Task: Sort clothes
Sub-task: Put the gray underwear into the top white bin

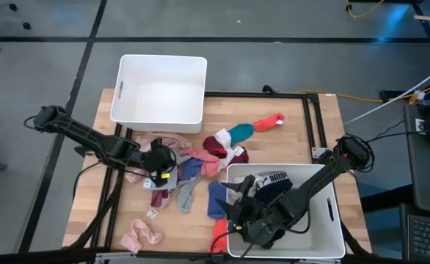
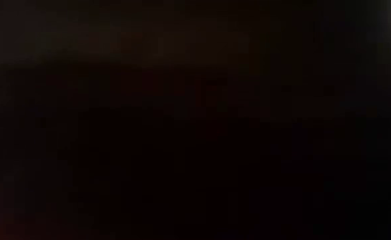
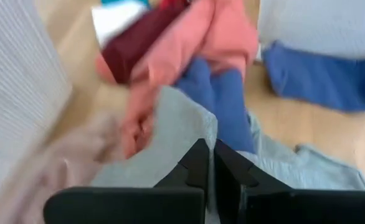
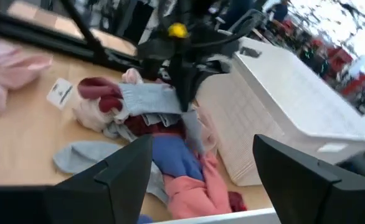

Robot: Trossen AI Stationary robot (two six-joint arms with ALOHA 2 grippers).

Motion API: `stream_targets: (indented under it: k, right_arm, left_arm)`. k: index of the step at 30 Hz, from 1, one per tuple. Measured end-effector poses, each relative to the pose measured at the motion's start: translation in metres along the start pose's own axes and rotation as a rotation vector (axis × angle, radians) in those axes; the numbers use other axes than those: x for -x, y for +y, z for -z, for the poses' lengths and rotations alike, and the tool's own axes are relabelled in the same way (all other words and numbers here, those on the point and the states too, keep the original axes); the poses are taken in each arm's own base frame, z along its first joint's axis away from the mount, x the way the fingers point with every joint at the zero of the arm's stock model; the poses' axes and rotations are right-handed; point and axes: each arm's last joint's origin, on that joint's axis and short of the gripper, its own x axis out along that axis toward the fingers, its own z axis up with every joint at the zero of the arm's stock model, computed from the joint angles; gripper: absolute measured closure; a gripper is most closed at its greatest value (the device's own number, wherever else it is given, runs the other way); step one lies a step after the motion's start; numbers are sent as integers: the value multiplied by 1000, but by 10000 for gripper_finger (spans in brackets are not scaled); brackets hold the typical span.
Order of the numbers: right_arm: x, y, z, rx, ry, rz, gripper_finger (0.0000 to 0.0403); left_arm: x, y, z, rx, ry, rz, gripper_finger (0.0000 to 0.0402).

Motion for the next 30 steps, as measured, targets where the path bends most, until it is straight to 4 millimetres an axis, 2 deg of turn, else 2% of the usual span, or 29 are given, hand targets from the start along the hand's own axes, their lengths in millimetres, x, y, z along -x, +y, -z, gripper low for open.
stream_targets:
  k: [5, 10, 20, 24, 30]
  right_arm:
    - [1, -5, -8, 62, -10, 77, 123]
    - [-15, -15, -2, 33, 36, 83, 123]
    - [-39, -29, 4, -72, 87, 16, 123]
    - [-40, -30, 4, -76, 88, 11, 123]
    - [-40, -29, 4, -72, 88, 12, 123]
  left_arm:
    - [29, 1, -37, -95, -97, -70, 399]
    - [63, 8, -73, -187, -214, -172, 400]
    - [131, 45, -133, -244, -424, -533, 398]
    - [143, 64, -147, -251, -473, -686, 399]
    - [139, 96, -154, -257, -406, -837, 398]
